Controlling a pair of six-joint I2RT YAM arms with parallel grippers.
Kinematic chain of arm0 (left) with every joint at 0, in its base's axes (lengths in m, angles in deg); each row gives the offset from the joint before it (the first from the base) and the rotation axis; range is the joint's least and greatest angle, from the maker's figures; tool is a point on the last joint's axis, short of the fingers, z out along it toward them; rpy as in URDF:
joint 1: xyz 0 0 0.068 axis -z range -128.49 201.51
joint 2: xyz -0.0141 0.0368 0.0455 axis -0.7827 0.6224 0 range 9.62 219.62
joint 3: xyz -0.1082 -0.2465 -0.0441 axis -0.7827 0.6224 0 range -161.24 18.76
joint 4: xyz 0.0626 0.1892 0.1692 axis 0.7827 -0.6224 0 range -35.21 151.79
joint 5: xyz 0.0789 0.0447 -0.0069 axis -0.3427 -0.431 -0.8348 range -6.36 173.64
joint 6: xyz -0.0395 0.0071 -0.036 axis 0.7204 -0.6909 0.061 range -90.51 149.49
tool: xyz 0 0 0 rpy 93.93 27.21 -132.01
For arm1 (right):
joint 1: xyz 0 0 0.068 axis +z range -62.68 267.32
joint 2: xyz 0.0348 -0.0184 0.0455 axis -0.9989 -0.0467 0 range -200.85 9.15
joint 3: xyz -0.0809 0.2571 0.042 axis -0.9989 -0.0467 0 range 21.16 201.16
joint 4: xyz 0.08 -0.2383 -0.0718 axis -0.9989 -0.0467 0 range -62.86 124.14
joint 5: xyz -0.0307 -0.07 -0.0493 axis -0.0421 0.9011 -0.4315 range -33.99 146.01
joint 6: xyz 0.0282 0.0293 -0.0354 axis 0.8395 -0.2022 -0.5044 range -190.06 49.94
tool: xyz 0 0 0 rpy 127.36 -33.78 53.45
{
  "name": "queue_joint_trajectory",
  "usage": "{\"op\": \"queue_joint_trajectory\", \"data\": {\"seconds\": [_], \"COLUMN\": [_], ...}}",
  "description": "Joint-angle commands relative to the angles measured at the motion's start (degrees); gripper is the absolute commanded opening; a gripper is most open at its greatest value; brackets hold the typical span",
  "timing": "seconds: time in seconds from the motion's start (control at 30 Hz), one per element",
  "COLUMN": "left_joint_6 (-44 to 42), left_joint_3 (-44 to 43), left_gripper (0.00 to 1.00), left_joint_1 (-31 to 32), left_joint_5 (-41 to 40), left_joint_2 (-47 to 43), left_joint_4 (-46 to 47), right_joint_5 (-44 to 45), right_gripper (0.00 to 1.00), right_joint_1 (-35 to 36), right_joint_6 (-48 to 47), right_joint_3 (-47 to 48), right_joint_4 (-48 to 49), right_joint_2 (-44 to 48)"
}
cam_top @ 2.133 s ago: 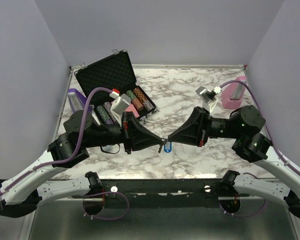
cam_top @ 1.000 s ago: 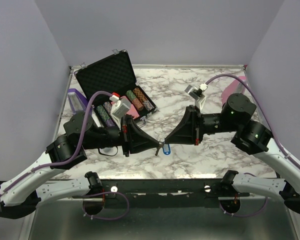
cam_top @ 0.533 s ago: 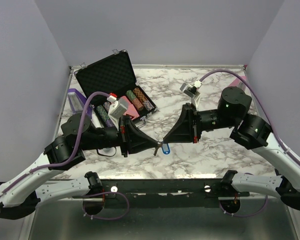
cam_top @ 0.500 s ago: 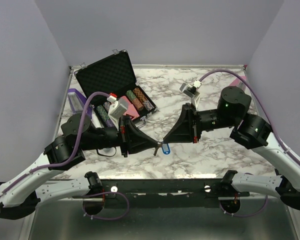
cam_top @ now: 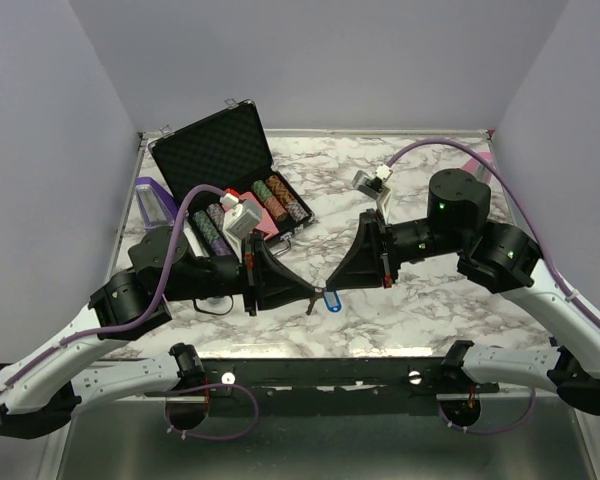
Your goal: Remove the keys from the keyring
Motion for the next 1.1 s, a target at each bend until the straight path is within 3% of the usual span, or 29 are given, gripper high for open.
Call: {"op": "queue_joint_trajectory", "data": {"seconds": [0.0, 1.07], "left_joint_6": [-0.23, -0.67], "left_joint_3": [-2.28, -5.88], "left_gripper": [0.0, 0.0], "left_joint_1": [-0.2, -0.2], "left_joint_5": [-2.13, -2.92], "left_joint_2": [0.79, 3.78], "left_joint_4": [-0.81, -5.03], "right_joint_5": [-1.9, 6.62], "right_gripper": [0.01, 0.01], "right_joint_1": [1.21, 8.15], "right_joint_6": [-1.27, -4.87], "right_joint_3": [3.04, 9.1], "right_joint_4": [-4.18, -14.72], "right_joint_2": [-0.56, -5.39]}}
